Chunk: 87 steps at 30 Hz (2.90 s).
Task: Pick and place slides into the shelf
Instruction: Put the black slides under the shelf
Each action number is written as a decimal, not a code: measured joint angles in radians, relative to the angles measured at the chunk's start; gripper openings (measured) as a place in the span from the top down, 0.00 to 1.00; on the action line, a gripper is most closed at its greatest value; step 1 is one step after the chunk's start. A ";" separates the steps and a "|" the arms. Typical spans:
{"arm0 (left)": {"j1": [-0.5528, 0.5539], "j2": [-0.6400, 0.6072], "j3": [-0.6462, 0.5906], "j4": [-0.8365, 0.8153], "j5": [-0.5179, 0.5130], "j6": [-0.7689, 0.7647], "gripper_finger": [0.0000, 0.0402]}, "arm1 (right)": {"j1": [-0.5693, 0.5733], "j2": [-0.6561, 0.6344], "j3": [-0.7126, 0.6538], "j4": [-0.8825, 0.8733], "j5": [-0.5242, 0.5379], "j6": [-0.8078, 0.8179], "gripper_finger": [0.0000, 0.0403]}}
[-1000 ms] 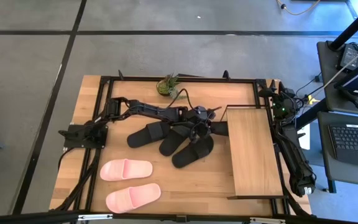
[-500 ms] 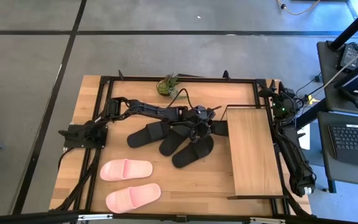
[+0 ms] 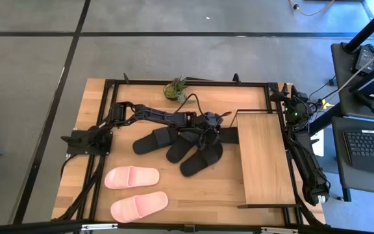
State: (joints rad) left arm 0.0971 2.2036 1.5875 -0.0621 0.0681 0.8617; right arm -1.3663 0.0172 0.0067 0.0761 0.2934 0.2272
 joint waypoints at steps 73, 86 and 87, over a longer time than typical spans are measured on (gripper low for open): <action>0.046 0.158 0.231 -0.235 0.077 -0.834 0.50 | 0.000 0.001 0.000 -0.001 0.000 -0.002 0.53; 0.057 0.129 0.231 -0.308 0.161 -0.824 0.50 | 0.001 0.001 0.000 -0.001 0.000 -0.004 0.53; 0.058 0.119 0.232 -0.310 0.150 -0.809 0.50 | 0.001 0.001 0.000 -0.001 0.000 -0.004 0.53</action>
State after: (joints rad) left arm 0.1548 2.3227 1.8200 -0.3719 0.2183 0.0524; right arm -1.3657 0.0177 0.0067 0.0755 0.2934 0.2234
